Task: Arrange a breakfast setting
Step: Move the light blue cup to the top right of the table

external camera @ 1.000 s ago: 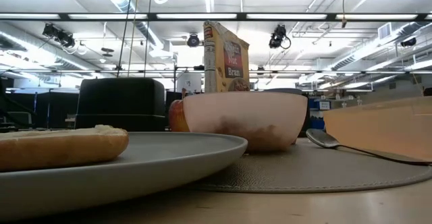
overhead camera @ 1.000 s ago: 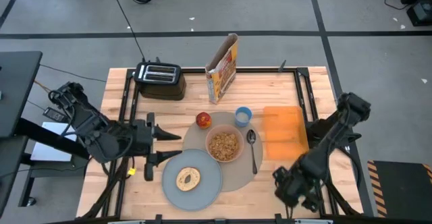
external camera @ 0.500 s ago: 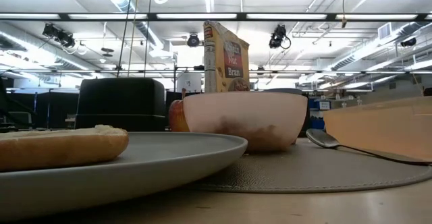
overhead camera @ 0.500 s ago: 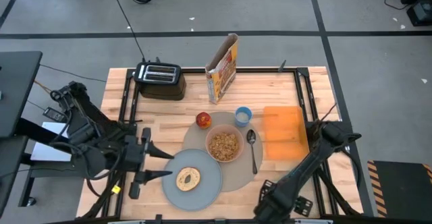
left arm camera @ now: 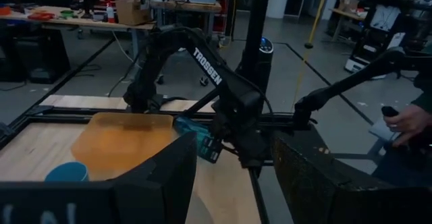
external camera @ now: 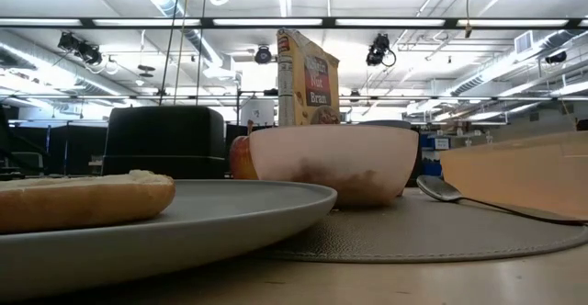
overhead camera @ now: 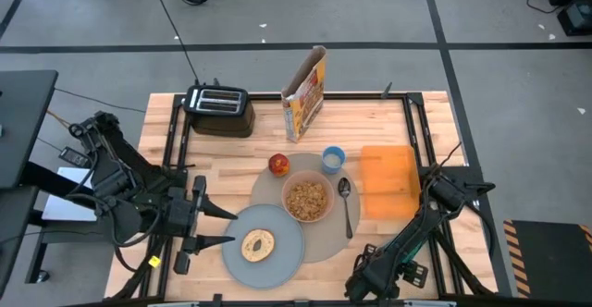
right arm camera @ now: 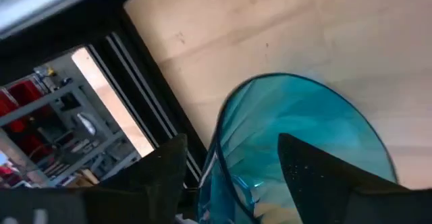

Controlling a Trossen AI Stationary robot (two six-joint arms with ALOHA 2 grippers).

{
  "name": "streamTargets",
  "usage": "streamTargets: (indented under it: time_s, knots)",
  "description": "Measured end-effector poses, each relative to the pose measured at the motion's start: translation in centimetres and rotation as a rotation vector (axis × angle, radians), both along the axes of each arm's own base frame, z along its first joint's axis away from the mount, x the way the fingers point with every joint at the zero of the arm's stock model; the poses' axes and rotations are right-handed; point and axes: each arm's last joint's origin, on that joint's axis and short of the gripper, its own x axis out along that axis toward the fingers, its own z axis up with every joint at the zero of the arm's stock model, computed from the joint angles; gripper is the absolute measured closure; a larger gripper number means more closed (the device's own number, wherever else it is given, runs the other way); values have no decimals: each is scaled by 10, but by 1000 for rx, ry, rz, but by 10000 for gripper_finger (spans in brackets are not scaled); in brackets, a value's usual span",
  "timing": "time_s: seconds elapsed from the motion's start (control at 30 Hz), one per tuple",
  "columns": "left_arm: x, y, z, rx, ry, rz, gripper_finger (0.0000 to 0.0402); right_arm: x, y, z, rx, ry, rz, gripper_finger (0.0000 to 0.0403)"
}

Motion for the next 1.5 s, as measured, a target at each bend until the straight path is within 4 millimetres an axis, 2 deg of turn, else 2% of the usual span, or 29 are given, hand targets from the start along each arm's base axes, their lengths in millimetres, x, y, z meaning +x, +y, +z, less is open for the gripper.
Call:
streamTargets:
  time_s: [0.17,0.5,0.77,0.93,1.07,1.23,1.37,1.5]
  knots:
    - [0,0,-1,21,3,-2,205,-7,-9,-12,-98,21,1,193]
    - [4,3,3,-35,-19,20,205,-12,-12,-11,-162,2,97,269]
    - [13,9,9,-72,-76,60,205,-13,-3,2,-152,-7,85,362]
    - [17,13,12,-92,-96,86,205,-10,8,15,-135,-66,39,363]
    - [20,16,13,-99,-104,103,205,-6,19,47,-31,-161,-23,365]
    - [22,19,14,-110,-110,115,205,-9,18,120,78,-359,-163,385]
    - [22,19,14,-116,-112,116,205,-25,-11,178,55,-570,-355,387]
    - [22,20,14,-132,-117,158,205,-43,-53,216,-15,-714,-620,387]
